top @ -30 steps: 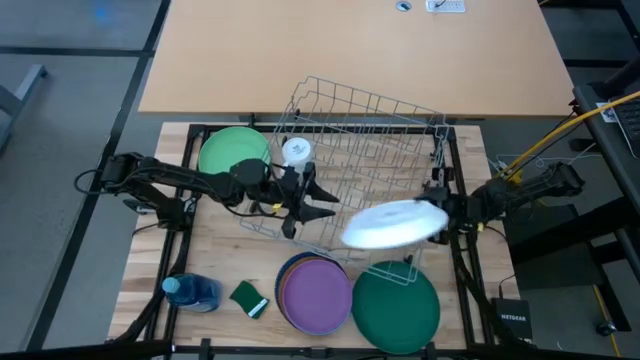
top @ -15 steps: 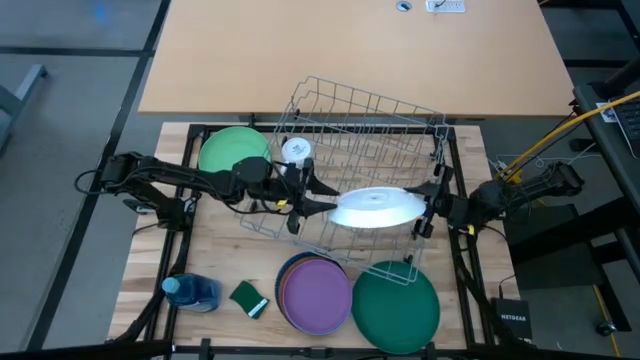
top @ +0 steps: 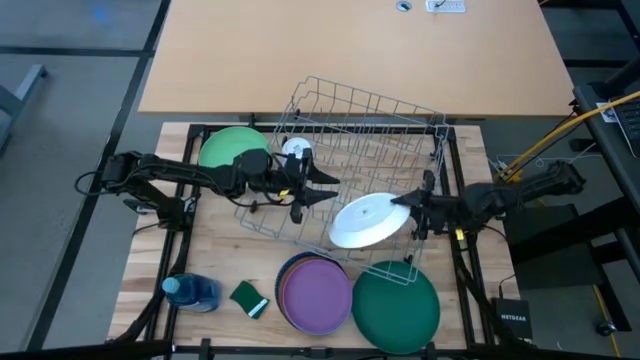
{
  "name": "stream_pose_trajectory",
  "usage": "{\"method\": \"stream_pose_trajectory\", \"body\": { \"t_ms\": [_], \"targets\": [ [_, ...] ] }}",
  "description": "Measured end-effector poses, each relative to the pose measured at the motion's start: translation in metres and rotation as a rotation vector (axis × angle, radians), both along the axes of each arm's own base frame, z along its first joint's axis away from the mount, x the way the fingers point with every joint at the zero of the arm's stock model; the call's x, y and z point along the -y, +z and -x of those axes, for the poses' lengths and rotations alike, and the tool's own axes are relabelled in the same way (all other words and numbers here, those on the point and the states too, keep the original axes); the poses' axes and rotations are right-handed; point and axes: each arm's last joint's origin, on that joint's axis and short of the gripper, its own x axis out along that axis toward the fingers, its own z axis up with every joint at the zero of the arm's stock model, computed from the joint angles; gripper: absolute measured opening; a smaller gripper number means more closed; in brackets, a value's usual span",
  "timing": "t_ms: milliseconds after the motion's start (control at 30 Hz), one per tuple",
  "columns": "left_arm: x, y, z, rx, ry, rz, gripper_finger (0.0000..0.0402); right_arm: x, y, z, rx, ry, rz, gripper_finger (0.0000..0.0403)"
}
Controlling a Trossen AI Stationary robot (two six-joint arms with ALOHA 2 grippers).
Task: Sort dishes
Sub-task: Put the white plate in the dish rack
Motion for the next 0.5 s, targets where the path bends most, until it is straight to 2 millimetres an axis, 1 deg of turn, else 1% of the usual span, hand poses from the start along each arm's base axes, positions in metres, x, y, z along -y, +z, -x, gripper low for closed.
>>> {"method": "stream_pose_trajectory", "body": {
  "t_ms": [67, 200, 433, 500],
  "targets": [
    [-0.002, 0.0, 0.0, 0.0, 0.006, 0.001, 0.0141, 0.0, 0.007, -0.002, -0.024, -0.005, 0.012, 0.0052],
    [-0.004, 0.0, 0.0, -0.001, 0.01, 0.002, 0.0141, -0.001, 0.024, -0.005, -0.015, -0.001, 0.082, 0.0053],
    [-0.004, 0.0, 0.0, -0.002, 0.011, 0.002, 0.0141, -0.006, 0.04, -0.019, -0.057, 0.011, 0.239, 0.0053],
    [-0.004, 0.0, 0.0, -0.002, 0.011, 0.002, 0.0141, -0.008, 0.043, -0.025, -0.092, 0.017, 0.287, 0.0053]
  ]
}}
